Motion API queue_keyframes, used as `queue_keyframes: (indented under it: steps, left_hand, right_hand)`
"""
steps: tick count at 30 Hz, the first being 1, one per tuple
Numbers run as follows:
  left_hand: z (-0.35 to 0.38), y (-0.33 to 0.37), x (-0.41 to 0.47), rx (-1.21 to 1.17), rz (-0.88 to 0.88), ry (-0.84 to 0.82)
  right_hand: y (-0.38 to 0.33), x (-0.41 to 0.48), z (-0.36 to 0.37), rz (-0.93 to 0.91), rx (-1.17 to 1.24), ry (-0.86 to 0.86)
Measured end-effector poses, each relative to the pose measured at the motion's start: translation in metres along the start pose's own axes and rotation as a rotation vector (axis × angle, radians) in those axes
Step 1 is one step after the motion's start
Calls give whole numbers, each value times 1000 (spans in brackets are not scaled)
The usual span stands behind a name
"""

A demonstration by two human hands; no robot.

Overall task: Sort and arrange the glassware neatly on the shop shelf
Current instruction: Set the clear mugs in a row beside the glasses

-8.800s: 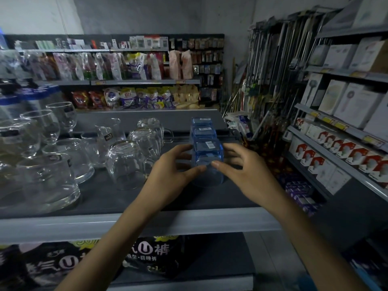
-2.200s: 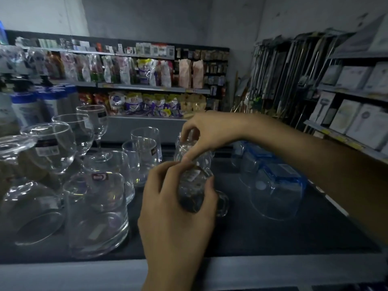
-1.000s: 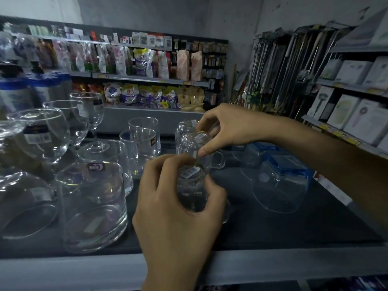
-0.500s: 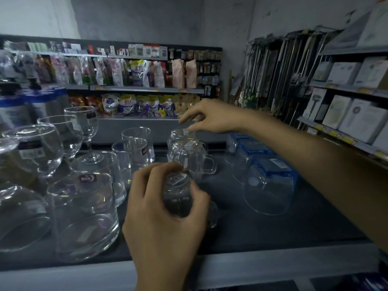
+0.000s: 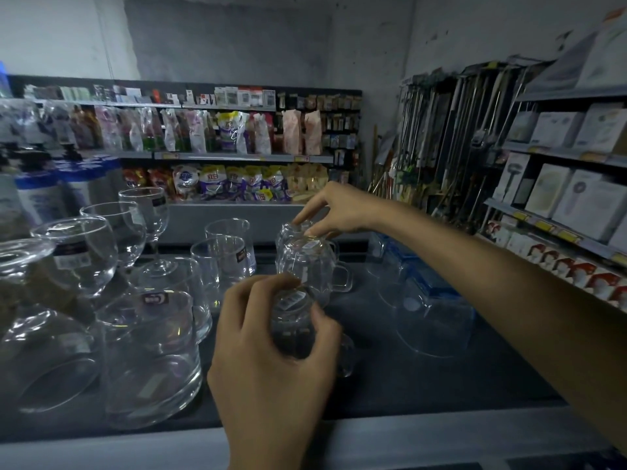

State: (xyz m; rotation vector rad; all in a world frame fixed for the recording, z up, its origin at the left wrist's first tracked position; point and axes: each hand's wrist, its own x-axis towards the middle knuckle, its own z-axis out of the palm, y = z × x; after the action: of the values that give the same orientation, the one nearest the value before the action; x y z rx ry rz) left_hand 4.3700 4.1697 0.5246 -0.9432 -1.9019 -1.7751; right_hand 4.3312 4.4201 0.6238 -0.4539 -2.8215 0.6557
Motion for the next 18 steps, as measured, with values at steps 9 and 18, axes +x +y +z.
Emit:
queue_keyframes:
  steps: [9, 18]
  left_hand:
    - [0, -1, 1, 25, 4, -16]
    - [-2, -3, 0, 37, -6, -15]
  right_hand:
    - [-4, 0, 5, 36, -34, 64]
    - [-14, -18, -11, -40, -51, 199]
